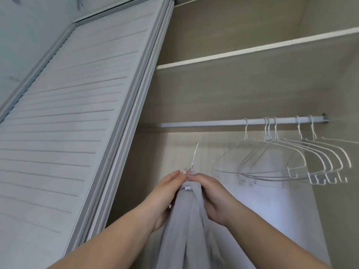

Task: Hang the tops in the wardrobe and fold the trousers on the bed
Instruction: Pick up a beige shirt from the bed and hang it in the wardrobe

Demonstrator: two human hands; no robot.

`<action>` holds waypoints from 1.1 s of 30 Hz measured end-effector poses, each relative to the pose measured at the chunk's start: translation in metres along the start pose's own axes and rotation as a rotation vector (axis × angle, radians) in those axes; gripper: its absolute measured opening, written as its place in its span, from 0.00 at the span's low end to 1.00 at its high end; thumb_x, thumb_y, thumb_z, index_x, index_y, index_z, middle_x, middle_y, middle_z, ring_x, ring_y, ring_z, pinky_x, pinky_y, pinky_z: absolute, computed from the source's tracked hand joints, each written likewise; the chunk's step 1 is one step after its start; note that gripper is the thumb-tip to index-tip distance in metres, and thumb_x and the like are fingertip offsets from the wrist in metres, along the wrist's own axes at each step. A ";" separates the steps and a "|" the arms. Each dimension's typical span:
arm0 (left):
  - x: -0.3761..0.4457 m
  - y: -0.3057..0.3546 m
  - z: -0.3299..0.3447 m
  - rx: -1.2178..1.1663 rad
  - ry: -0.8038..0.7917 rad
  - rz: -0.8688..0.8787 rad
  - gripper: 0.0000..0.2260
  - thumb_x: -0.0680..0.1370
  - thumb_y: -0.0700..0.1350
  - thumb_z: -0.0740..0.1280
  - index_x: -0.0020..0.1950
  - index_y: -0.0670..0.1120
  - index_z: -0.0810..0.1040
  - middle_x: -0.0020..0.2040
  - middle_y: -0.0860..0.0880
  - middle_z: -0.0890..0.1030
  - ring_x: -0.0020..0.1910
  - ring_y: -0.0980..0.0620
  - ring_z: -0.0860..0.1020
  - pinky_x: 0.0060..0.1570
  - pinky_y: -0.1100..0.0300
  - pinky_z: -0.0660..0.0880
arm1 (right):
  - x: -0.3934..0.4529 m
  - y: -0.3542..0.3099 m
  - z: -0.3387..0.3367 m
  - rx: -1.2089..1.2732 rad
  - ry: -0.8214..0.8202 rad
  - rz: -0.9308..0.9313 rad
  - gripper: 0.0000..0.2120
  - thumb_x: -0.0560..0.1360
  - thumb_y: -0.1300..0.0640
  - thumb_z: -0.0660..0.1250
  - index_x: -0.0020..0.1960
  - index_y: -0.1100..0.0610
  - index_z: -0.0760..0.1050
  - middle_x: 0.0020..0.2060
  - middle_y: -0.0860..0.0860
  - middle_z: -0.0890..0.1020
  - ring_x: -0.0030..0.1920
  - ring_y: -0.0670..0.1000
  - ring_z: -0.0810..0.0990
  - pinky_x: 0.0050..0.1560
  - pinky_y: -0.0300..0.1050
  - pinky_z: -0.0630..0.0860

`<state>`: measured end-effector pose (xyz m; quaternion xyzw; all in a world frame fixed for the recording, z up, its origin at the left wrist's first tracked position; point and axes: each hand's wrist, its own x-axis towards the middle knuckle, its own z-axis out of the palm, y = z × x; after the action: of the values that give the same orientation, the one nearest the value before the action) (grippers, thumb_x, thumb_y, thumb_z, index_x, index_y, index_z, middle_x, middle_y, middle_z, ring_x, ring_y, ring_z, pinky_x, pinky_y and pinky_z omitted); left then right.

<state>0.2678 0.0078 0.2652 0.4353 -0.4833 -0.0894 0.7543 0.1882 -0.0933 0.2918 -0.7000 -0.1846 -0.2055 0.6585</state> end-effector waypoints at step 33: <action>0.161 0.027 -0.024 0.556 0.235 0.314 0.09 0.79 0.47 0.65 0.57 0.51 0.82 0.50 0.53 0.84 0.51 0.56 0.81 0.50 0.63 0.75 | 0.225 -0.047 -0.072 -0.234 0.253 -0.181 0.08 0.78 0.60 0.63 0.40 0.59 0.72 0.28 0.54 0.74 0.27 0.50 0.76 0.29 0.38 0.73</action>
<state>0.3627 -0.0522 0.3863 0.5517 -0.4600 0.2139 0.6620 0.3509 -0.1648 0.4540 -0.7208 -0.1374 -0.3705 0.5695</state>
